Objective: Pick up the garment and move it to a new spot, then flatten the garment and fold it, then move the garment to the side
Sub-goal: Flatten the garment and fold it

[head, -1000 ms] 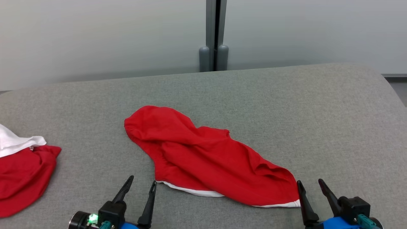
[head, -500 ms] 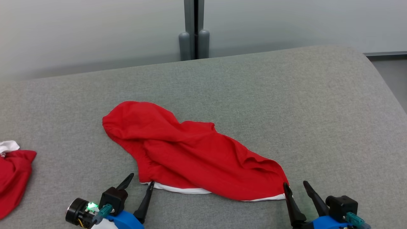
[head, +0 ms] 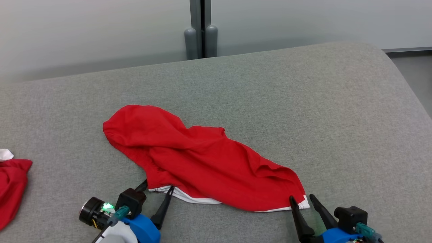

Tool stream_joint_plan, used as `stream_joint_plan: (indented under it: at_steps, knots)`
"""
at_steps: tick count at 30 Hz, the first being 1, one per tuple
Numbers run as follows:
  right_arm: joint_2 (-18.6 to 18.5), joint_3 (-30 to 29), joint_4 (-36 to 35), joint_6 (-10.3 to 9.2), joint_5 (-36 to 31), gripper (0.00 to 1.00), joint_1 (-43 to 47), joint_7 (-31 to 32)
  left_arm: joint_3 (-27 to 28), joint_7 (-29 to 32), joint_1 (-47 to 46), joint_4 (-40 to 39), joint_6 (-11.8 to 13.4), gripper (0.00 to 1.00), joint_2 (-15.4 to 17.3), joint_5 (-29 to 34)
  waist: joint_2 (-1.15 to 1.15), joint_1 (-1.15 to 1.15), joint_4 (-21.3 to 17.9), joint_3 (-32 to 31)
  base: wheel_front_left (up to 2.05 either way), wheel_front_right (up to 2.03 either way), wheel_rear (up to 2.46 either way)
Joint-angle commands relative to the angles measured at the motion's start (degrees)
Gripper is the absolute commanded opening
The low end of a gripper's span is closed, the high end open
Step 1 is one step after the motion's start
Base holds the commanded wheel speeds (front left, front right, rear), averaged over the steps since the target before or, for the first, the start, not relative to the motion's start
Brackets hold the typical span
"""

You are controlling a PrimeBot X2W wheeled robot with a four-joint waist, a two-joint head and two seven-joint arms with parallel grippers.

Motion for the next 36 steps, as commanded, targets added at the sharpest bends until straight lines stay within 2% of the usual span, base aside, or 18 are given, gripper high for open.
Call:
stream_joint_plan:
  at_steps: [1,4,5,6,7,8,9,11,15,20,24,27,30,31,36]
  knots:
    - [-0.1,1.1,1.3,0.03,0.8,1.0,-0.8,-0.2,-1.9,-0.3,-1.6,-0.1,-0.1,1.0,0.1,-1.2,0.0,0.0,0.3,0.0,0.0,0.0,0.0]
    - [-0.1,1.7,2.7,0.03,1.6,1.0,-1.0,-0.2,-3.8,-0.3,-2.0,0.4,-0.1,1.0,-0.2,-2.5,0.0,0.0,0.5,-0.1,0.0,0.0,0.0]
    - [-0.1,2.7,4.4,0.02,3.1,1.0,-1.6,-0.1,-4.8,-0.3,-2.6,0.7,-0.1,0.87,0.0,-4.0,0.0,0.0,0.5,-0.2,0.0,0.0,0.0]
    - [-0.1,3.8,5.9,0.03,4.2,1.0,-2.4,-0.1,-5.4,-0.3,-2.8,0.8,-0.1,0.65,0.0,-4.8,0.0,0.0,0.4,-0.2,0.0,0.0,0.0]
    - [-0.1,4.4,6.4,0.03,4.7,0.68,-2.9,-0.1,-5.6,-0.3,-2.7,1.0,-0.1,0.44,-0.1,-5.2,0.0,0.0,0.4,-0.1,0.0,0.0,0.0]
    - [-0.1,5.1,6.6,0.03,6.0,0.23,-3.5,-0.1,-5.9,-0.3,-2.7,1.0,-0.1,0.33,-0.1,-5.5,0.0,0.0,0.4,-0.1,0.0,0.0,0.0]
    - [-0.1,6.6,7.2,0.03,8.4,0.0,-4.3,-0.1,-6.3,-0.3,-2.9,1.0,-0.1,0.0,0.0,-6.2,0.0,0.0,0.4,0.0,0.0,0.0,0.0]
    - [-0.1,7.6,7.2,0.03,9.6,0.0,-5.4,-0.1,-6.6,-0.3,-3.0,0.6,-0.1,0.0,0.0,-6.9,0.0,0.0,0.6,0.0,0.0,0.0,0.0]
    - [-0.2,9.2,4.6,0.03,16.5,0.0,-6.5,-0.1,-4.9,-0.3,-2.9,-3.4,-0.1,0.0,1.2,-6.5,0.0,0.0,1.2,0.0,0.0,0.0,0.0]
    - [-0.4,8.8,-0.2,0.03,17.0,0.0,-8.8,-0.1,-0.4,-0.3,-2.5,-11.1,-0.1,0.0,2.6,-4.7,0.0,0.0,2.0,0.1,0.0,0.0,0.0]
    - [-1.7,8.1,-3.6,0.03,16.2,0.0,-13.5,-0.1,1.4,-0.3,-6.3,-15.9,-0.1,0.0,4.0,-3.3,0.0,0.0,2.8,1.2,0.0,0.0,0.0]
    - [-2.9,7.7,-4.8,0.03,17.0,0.0,-19.6,-0.1,1.6,-0.3,-11.8,-16.5,-0.1,0.0,4.8,-4.2,0.0,0.0,3.8,2.6,0.0,0.0,0.0]
    - [-3.1,7.9,-3.7,0.03,19.7,0.0,-30.0,0.2,-0.2,-0.1,-22.9,-14.7,0.0,0.0,5.9,-7.0,0.0,0.0,3.9,5.2,0.0,0.0,0.0]
    - [-3.1,7.9,-3.7,0.03,19.7,0.0,-30.0,0.2,-0.2,-0.1,-22.9,-14.7,0.0,0.0,5.9,-7.0,0.0,0.0,3.9,5.2,0.0,0.0,0.0]
    - [-2.3,6.1,2.4,0.03,26.0,0.0,-46.3,3.7,-2.7,1.8,-39.0,-11.4,0.0,0.0,6.7,-12.6,0.0,0.0,3.5,9.8,0.0,0.0,0.0]
